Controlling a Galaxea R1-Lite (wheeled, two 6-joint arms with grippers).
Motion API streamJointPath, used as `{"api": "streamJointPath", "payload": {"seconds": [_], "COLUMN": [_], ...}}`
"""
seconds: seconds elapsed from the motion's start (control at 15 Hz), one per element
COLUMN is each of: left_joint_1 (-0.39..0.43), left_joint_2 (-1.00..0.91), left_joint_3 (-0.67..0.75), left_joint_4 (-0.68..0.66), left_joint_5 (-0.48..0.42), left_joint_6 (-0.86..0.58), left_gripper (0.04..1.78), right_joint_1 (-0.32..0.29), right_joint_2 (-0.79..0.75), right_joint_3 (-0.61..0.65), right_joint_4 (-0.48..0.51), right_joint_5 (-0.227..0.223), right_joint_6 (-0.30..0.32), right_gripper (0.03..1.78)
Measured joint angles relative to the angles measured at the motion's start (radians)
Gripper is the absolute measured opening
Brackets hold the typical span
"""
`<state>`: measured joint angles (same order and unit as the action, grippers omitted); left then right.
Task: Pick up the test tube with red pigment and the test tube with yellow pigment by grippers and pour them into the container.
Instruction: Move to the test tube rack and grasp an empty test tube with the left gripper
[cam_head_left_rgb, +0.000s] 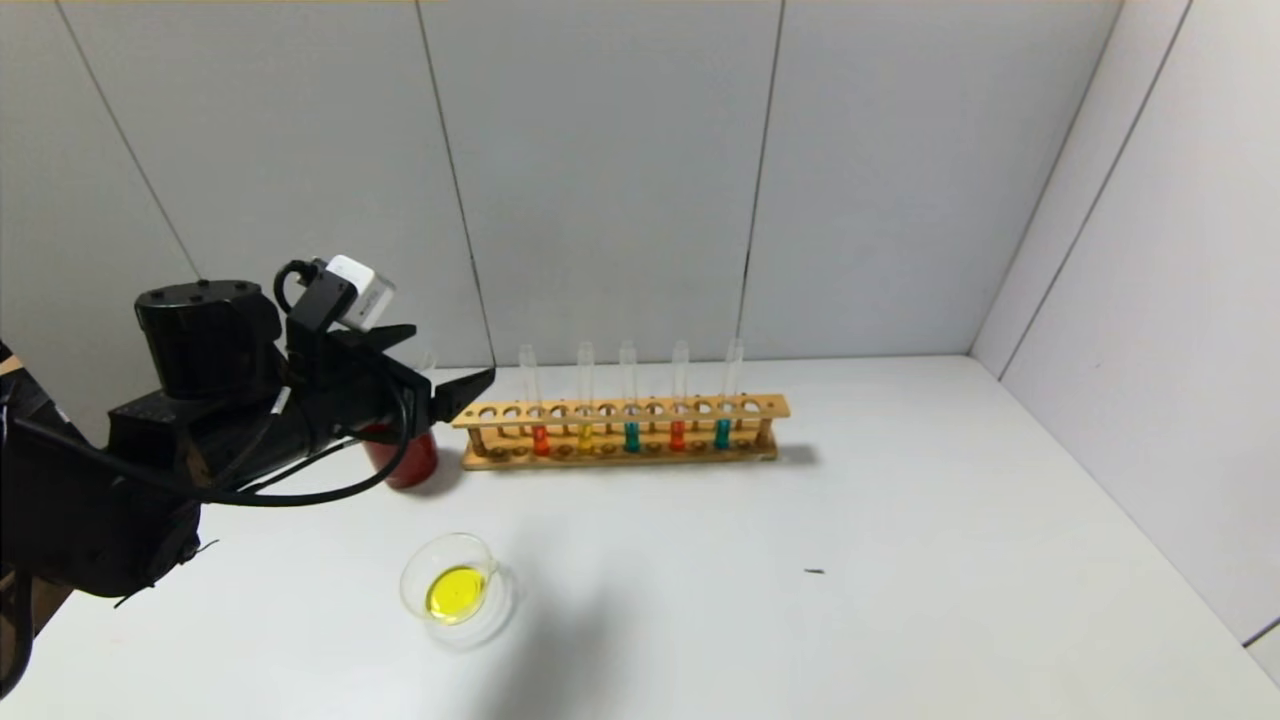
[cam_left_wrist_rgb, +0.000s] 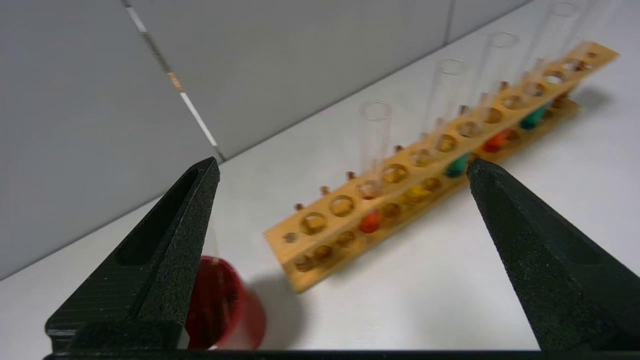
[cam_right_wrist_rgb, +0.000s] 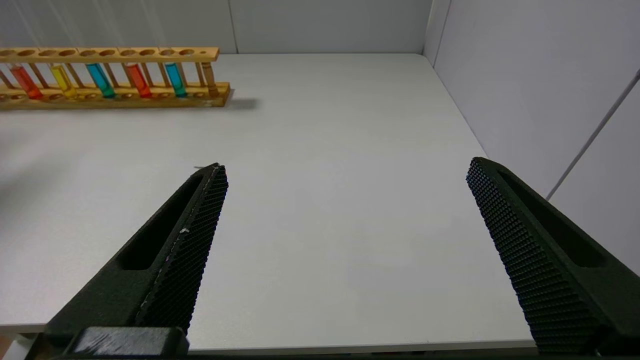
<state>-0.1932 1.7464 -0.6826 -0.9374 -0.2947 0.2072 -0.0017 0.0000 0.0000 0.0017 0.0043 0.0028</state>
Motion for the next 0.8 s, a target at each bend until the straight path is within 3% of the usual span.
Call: {"api": "streamJointPath", "payload": {"seconds": [0.27, 0.8], "left_joint_1": [-0.037, -0.043], "left_joint_2": [0.015, 0.24], "left_joint_3": [0.015, -0.136], "left_joint_4": [-0.001, -0.067], "left_joint_5": [0.002, 0.004], "left_joint_6": [-0.001, -0.019], "left_gripper": [1.74, 1.74], "right_joint_1": [0.0, 0.0], "right_joint_2": [0.0, 0.0], "right_joint_3": [0.0, 0.0], "right_joint_4": [0.0, 0.0], "right_joint_5": [0.0, 0.0], "right_joint_6": [0.0, 0.0], "right_gripper": [1.75, 1.75]}}
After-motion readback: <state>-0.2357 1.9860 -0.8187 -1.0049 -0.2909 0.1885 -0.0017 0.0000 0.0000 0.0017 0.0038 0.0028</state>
